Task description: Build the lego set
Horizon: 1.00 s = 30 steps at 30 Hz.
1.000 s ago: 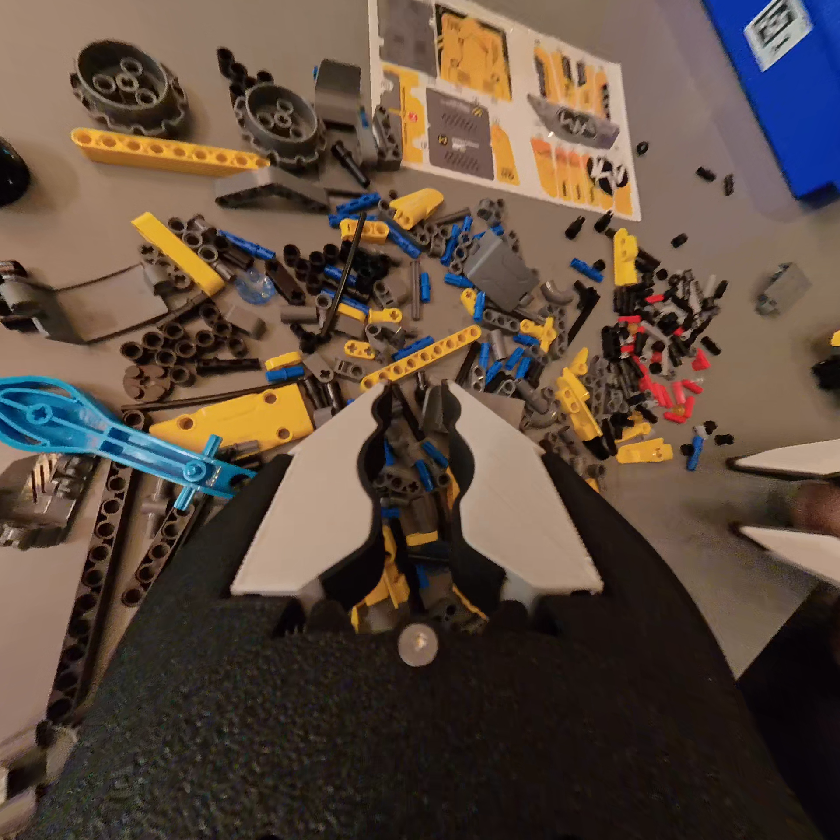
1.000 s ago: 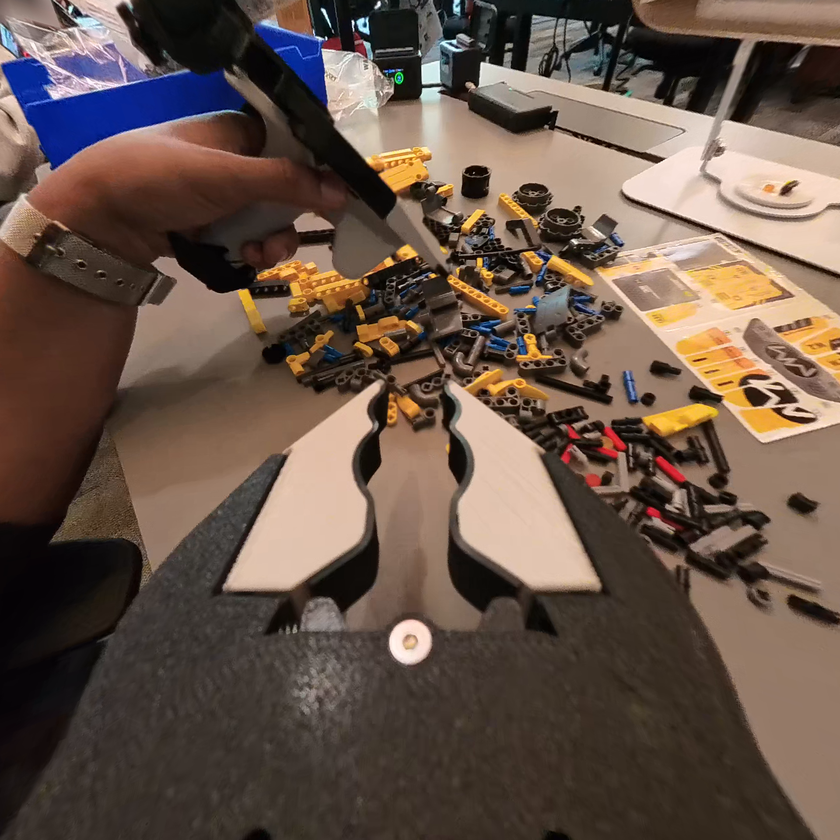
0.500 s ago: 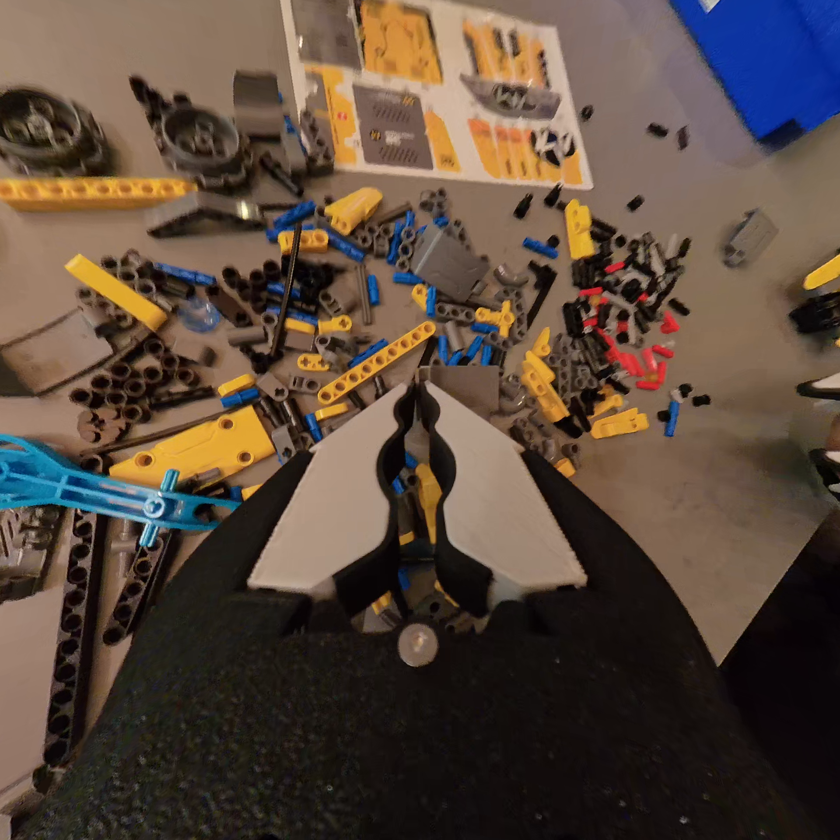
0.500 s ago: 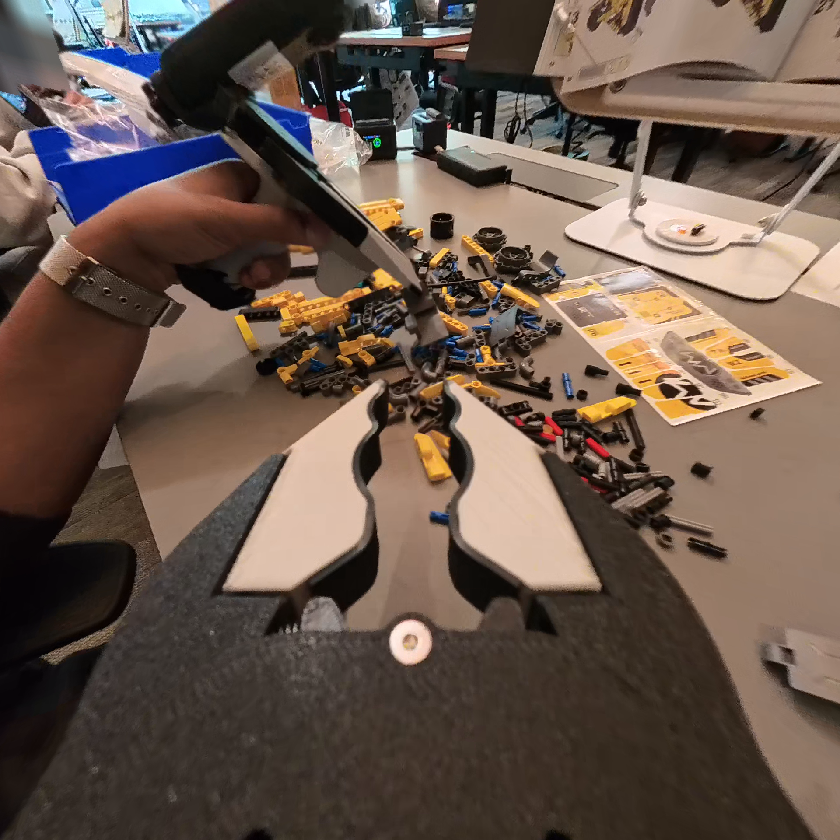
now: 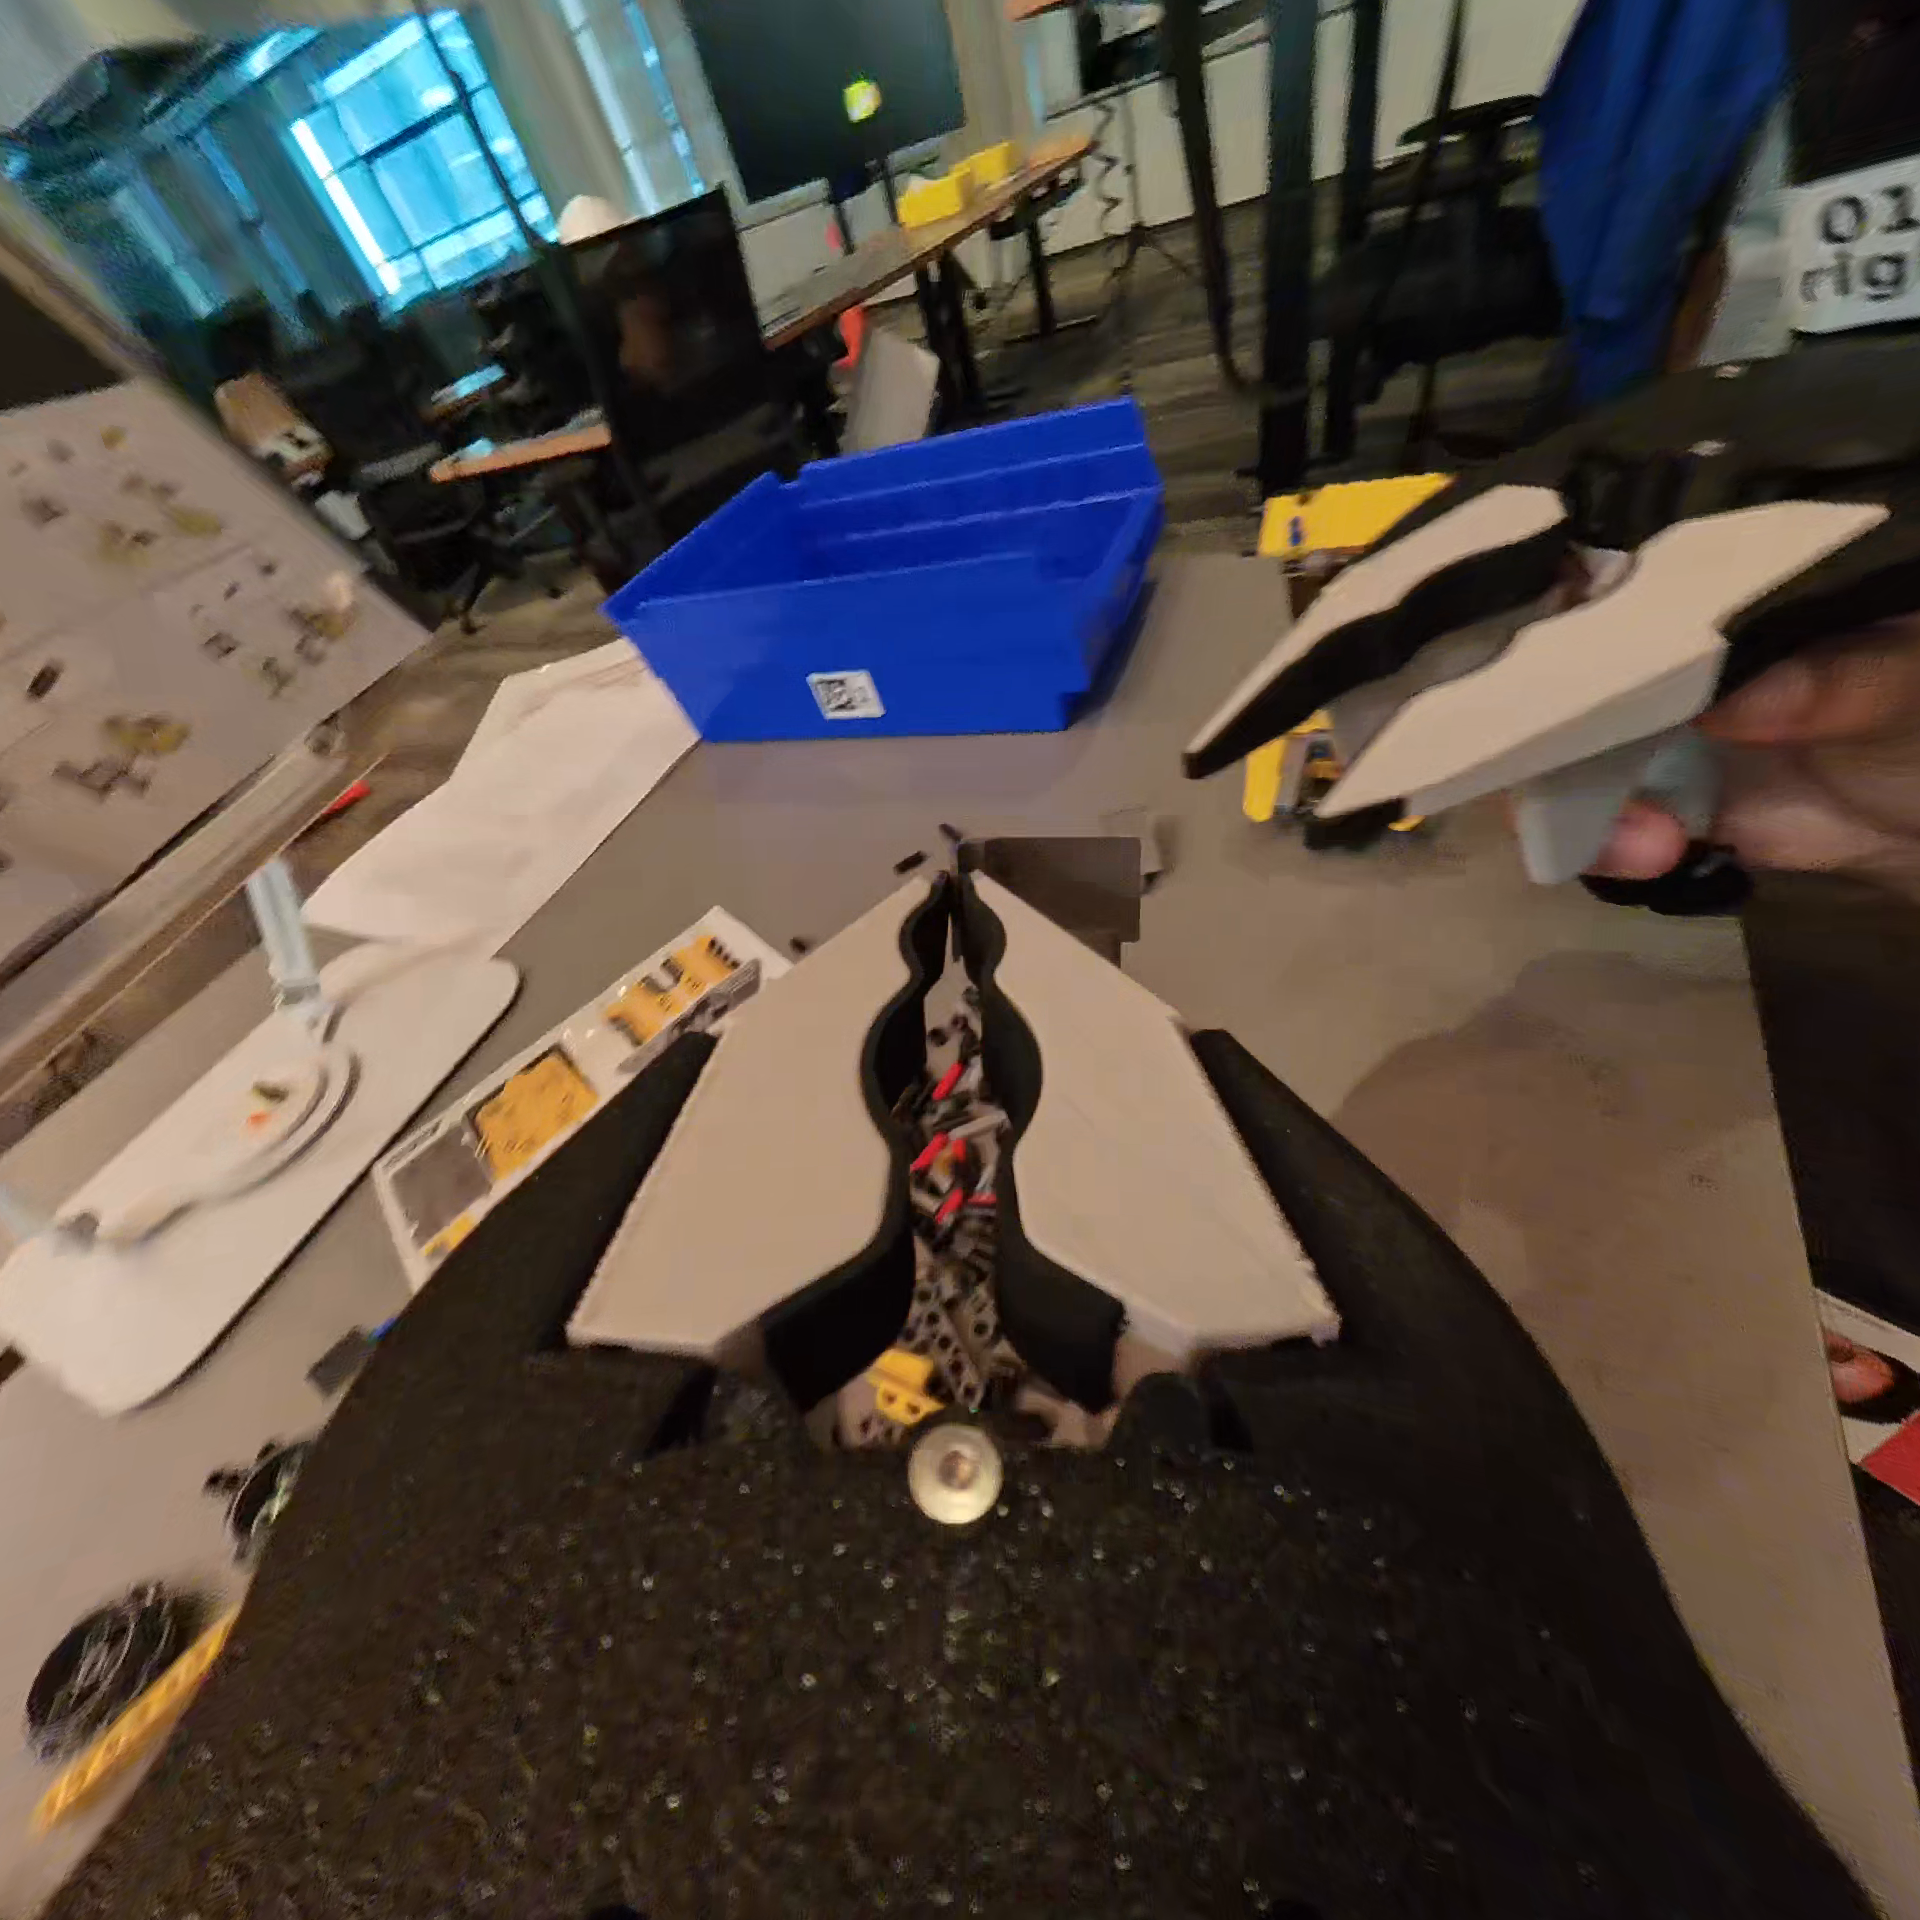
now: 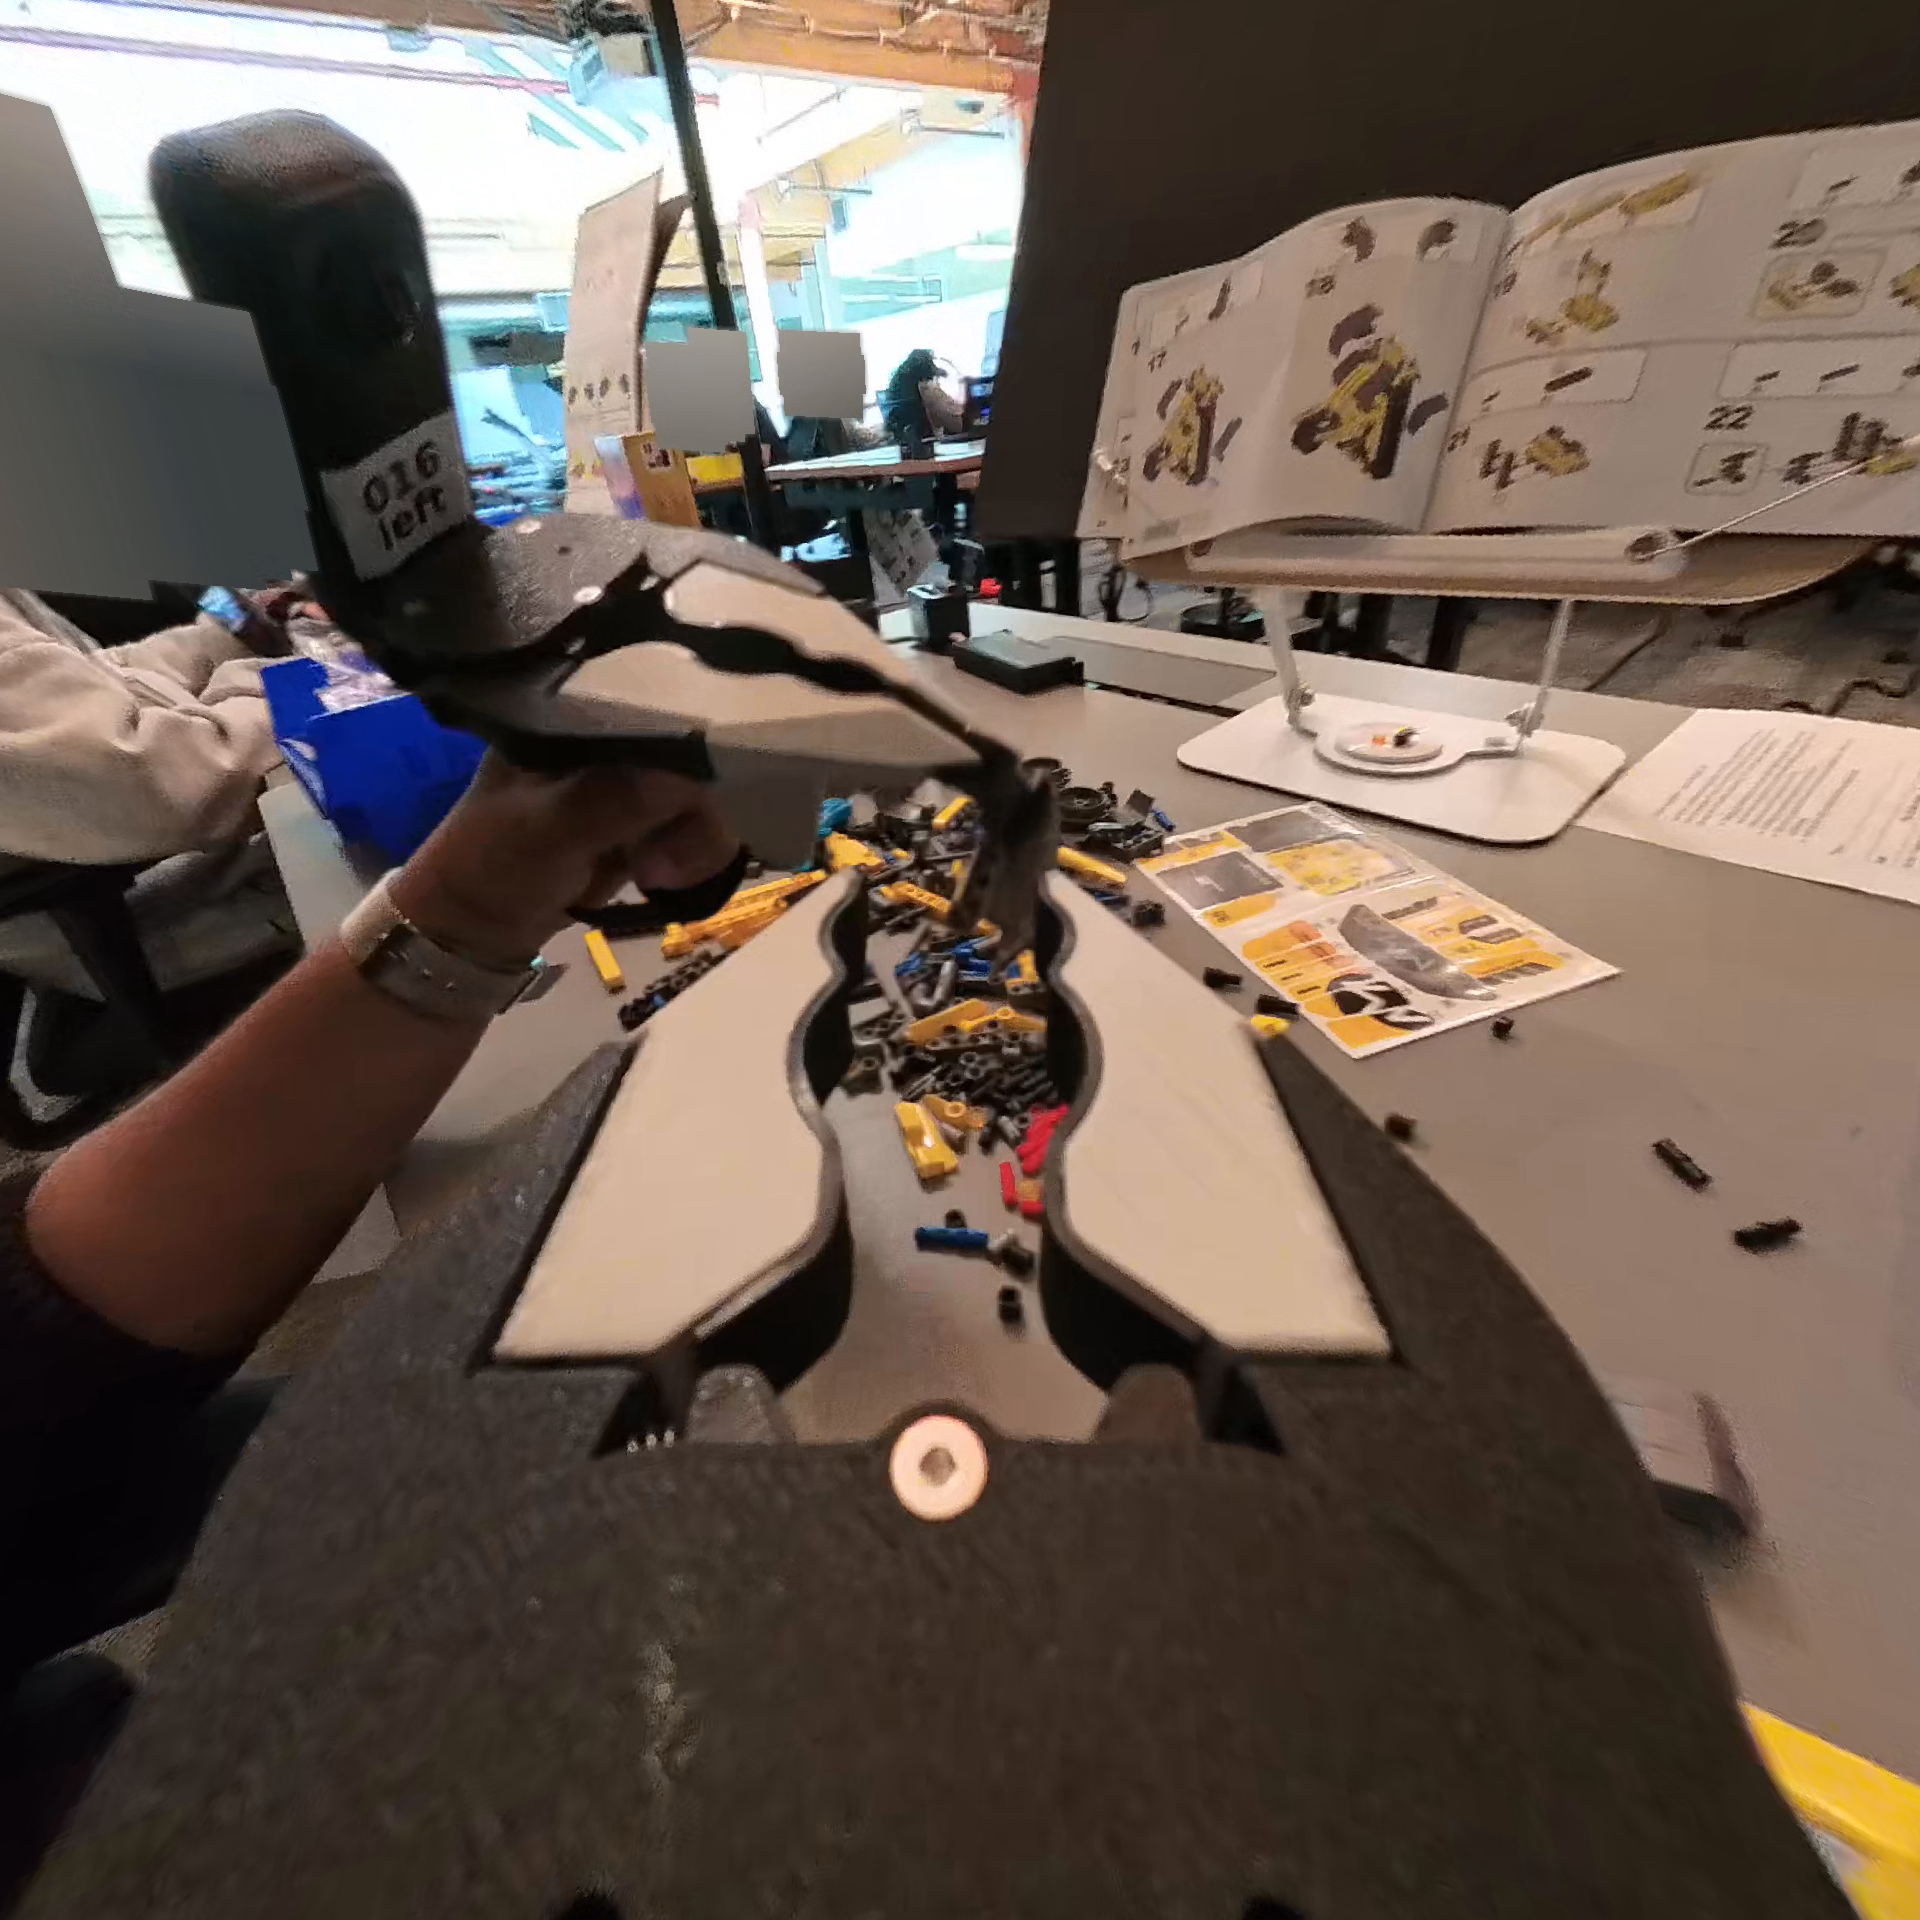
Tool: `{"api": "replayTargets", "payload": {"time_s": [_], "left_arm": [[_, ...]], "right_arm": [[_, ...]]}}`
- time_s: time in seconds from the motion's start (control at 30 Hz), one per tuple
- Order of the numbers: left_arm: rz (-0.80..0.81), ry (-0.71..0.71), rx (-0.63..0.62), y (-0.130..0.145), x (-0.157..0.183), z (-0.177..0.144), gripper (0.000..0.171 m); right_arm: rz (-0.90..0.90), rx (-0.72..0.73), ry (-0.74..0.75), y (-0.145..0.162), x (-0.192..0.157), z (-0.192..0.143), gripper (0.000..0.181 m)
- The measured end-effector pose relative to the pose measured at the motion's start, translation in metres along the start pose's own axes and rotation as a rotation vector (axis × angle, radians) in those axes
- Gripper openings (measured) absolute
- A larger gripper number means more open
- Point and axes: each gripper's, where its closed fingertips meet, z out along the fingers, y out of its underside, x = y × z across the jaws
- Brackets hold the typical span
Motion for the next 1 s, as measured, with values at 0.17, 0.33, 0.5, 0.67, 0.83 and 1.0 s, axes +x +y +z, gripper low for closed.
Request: {"api": "replayTargets", "payload": {"time_s": [0.17, 0.33, 0.5, 0.67, 0.83, 1.0], "left_arm": [[0.070, 0.083, 0.030, -0.010, 0.032, 0.018, 0.000], [0.028, 0.166, 0.067, -0.015, 0.047, 0.024, 0.000], [-0.003, 0.192, 0.088, -0.014, 0.047, 0.023, 0.000], [-0.026, 0.210, 0.090, -0.009, 0.046, 0.024, 0.000], [-0.055, 0.225, 0.100, -0.008, 0.045, 0.023, 0.001], [-0.075, 0.240, 0.103, -0.007, 0.044, 0.022, 0.002]], "right_arm": [[0.012, -0.051, 0.096, 0.002, 0.022, -0.013, 0.031], [0.045, -0.131, 0.090, 0.021, 0.027, -0.013, 0.029], [0.064, -0.137, 0.017, 0.024, 0.019, -0.011, 0.005], [0.052, -0.152, 0.018, 0.029, 0.021, -0.009, 0.005], [0.022, -0.147, 0.033, 0.029, 0.023, -0.007, 0.004], [-0.008, -0.141, 0.056, 0.030, 0.025, -0.006, 0.003]]}}
